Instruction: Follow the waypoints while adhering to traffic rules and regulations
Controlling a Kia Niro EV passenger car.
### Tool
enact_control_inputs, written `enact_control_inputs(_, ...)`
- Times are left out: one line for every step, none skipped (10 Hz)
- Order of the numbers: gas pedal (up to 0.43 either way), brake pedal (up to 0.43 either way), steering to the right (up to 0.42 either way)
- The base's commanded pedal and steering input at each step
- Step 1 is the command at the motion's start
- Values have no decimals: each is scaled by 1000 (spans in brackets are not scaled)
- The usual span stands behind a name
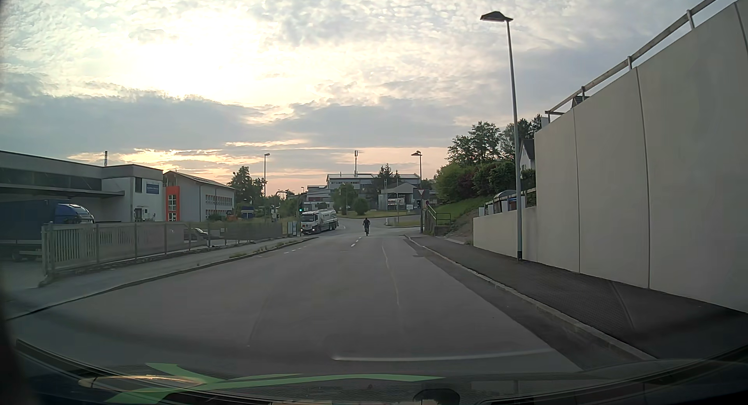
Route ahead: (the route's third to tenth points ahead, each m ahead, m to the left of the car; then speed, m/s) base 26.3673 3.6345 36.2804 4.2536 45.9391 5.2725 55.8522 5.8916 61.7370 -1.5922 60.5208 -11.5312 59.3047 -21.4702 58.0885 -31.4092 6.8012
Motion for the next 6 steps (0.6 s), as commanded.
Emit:
enact_control_inputs(0, 0, -25)
enact_control_inputs(0, 0, -22)
enact_control_inputs(0, 0, -20)
enact_control_inputs(0, 0, -19)
enact_control_inputs(0, 0, -18)
enact_control_inputs(0, 0, -18)
